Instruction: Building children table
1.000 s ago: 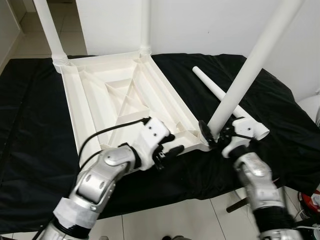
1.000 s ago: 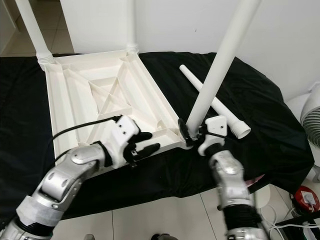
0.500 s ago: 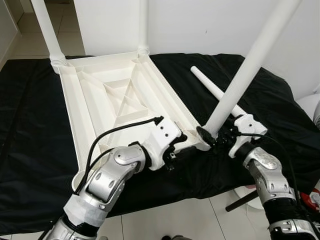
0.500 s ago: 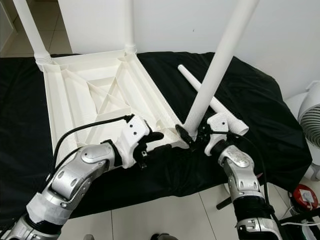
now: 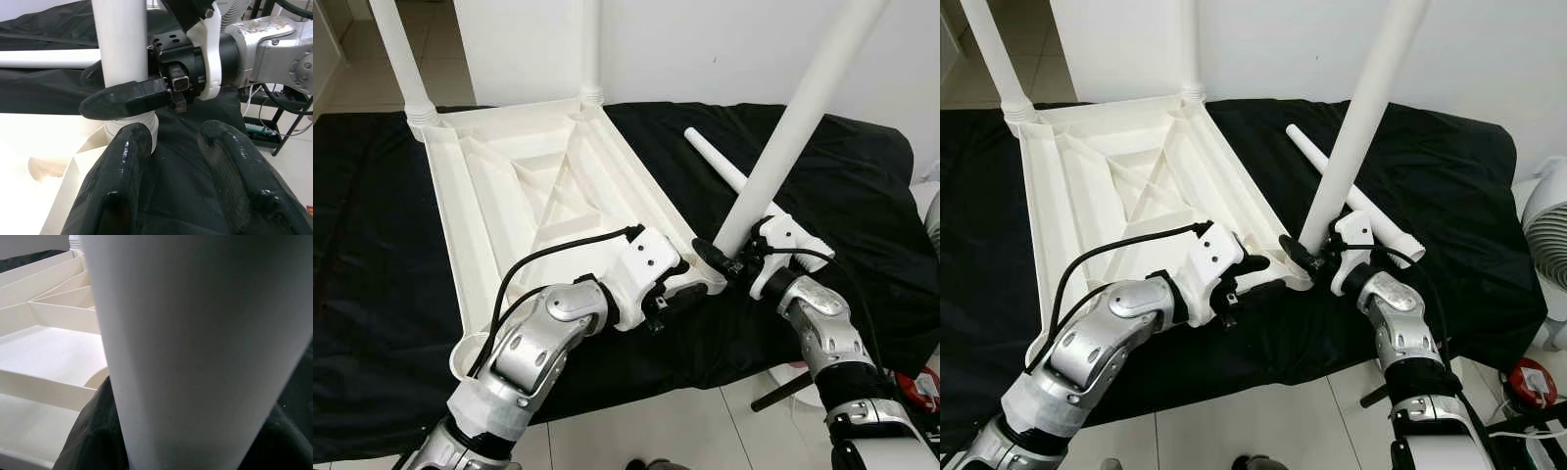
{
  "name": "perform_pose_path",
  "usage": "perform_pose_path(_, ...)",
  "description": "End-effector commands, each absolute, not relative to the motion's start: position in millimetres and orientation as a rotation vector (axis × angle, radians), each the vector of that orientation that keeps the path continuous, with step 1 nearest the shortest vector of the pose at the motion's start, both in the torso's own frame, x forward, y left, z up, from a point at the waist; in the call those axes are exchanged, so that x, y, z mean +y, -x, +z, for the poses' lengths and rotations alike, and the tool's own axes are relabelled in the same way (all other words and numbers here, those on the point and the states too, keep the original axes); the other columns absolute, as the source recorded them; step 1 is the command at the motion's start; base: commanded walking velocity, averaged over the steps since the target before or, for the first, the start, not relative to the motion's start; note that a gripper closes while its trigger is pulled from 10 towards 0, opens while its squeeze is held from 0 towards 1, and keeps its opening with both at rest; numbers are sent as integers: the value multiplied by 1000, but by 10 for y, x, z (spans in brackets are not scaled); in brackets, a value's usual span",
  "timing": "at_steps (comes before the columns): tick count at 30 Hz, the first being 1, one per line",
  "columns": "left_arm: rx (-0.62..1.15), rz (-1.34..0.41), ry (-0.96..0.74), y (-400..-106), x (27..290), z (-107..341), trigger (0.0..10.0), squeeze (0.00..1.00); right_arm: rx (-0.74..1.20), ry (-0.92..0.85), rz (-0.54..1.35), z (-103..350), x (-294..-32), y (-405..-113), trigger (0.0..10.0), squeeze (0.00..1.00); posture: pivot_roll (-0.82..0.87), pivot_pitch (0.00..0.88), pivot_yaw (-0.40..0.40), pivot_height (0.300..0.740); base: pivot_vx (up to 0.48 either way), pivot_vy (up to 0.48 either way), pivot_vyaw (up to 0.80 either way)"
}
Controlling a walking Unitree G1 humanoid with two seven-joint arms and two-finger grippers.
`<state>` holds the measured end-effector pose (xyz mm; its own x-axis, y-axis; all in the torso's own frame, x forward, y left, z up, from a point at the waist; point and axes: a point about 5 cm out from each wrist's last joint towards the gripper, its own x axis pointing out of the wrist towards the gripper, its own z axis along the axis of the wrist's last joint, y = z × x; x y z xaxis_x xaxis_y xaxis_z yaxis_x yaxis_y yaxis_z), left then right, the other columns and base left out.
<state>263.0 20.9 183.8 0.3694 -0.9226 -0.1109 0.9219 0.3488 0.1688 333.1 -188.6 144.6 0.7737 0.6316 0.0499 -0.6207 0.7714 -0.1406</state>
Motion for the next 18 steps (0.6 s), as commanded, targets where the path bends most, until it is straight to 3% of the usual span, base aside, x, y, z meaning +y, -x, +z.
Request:
perform_pose_path(1,-10,-1152,-220,-2670,198,1837,10000,0,-51,116,705,1324,-1810,-3328,0,0,92,74,-85,740,0,0,0)
perform_pose_path(2,-10,-1135,-221,-2686,206,1835,10000,0,-50,112,698,1319,-1803,-3337,0,0,93,72,-85,740,0,0,0)
perform_pose_path(3,-10,-1125,-222,-2696,211,1834,10000,0,-50,109,694,1316,-1799,-3343,10000,0,93,72,-85,740,0,0,0)
perform_pose_path(13,3,-1055,-217,-2765,256,1774,10000,0,-60,0,635,1273,-1635,-3348,10000,0,90,55,-78,740,0,0,0)
perform_pose_path(18,8,-959,-252,-2830,352,1659,10000,0,-69,-49,455,1246,-1438,-3350,10000,0,86,59,-57,740,0,0,0)
